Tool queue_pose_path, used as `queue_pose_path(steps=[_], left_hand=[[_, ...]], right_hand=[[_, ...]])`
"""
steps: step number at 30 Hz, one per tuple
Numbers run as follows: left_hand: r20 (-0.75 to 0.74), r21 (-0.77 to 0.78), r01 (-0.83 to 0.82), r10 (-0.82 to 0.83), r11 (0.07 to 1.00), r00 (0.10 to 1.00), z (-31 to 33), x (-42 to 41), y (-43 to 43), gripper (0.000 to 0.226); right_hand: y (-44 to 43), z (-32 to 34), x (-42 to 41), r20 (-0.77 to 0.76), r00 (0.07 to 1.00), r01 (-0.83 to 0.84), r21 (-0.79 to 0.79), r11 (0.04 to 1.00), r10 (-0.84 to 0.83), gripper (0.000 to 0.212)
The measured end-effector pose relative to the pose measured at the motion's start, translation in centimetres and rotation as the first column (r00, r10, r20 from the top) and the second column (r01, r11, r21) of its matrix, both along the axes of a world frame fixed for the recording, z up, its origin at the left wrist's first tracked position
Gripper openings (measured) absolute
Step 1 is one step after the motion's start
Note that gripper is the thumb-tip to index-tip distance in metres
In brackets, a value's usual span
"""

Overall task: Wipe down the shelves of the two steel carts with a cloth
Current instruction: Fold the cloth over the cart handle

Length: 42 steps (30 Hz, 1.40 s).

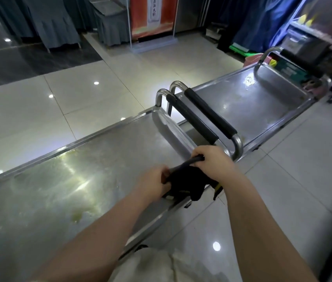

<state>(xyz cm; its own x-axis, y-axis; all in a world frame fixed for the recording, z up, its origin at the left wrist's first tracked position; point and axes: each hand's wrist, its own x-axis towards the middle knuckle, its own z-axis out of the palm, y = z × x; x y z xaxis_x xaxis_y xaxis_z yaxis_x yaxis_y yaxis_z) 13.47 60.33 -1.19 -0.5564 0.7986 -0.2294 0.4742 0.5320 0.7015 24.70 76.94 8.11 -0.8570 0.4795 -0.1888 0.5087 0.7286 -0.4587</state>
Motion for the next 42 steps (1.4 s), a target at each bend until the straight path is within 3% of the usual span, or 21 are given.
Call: queue_pose_path(steps=[3,7,12,15,18,23,28,31,35,38,39,42], left_hand=[[0.009,-0.106,-0.075,0.077,0.992,0.997,-0.7,-0.9,0.0,0.028],[0.029,-0.049,-0.167,0.169,0.985,0.985,-0.4,-1.3,2.1,0.045],[-0.157,0.033,-0.246,0.248,0.969,0.956,0.2,-2.4,3.8,0.020],[-0.109,0.118,-0.391,0.403,0.913,0.909,1.9,-4.6,3.2,0.007],[-0.092,0.147,-0.470,0.485,0.871,0.870,4.8,-6.6,2.9,0.017],[0.044,0.172,-0.646,0.649,0.744,0.759,8.9,-7.9,4.2,0.008],[0.257,0.196,-0.609,0.559,0.769,0.789,10.2,-4.9,7.8,0.015],[0.374,0.192,-0.698,0.606,0.690,0.702,9.6,-3.9,8.5,0.017],[0.547,0.163,-0.783,0.605,0.601,0.578,9.3,-3.6,8.4,0.028],[0.478,0.188,-0.751,0.609,0.633,0.633,9.2,-3.6,8.1,0.024],[0.436,0.191,-0.733,0.612,0.653,0.659,9.4,-3.8,7.9,0.022],[0.322,0.201,-0.655,0.583,0.728,0.746,10.3,-4.5,7.5,0.017]], right_hand=[[1.5,0.1,-1.1,-0.018,1.000,-0.001,-0.038,0.999,0.000,0.012],[3.4,0.3,-2.7,-0.017,0.999,-0.037,-0.103,0.994,0.036,0.013],[6.3,0.7,-4.3,-0.020,0.993,-0.118,-0.100,0.988,0.117,0.016],[8.1,1.1,-5.2,-0.034,0.993,-0.116,-0.079,0.990,0.114,0.015],[8.9,1.3,-6.4,-0.101,0.992,-0.083,-0.042,0.996,0.079,0.016],[7.7,1.4,-9.1,-0.277,0.958,0.050,-0.078,0.996,-0.070,0.015],[4.6,0.7,-11.6,-0.338,0.933,0.032,-0.261,0.965,-0.122,0.017],[3.9,0.1,-11.3,-0.345,0.927,-0.004,-0.403,0.915,-0.148,0.005],[3.7,-0.8,-9.9,-0.222,0.969,-0.054,-0.628,0.776,-0.112,0.036],[4.2,-1.2,-9.0,-0.176,0.976,-0.048,-0.756,0.653,-0.132,0.049],[4.6,-1.1,-8.8,-0.181,0.976,-0.057,-0.753,0.656,-0.123,0.048],[6.2,-0.8,-8.5,-0.277,0.957,-0.088,-0.568,0.818,-0.089,0.045]])
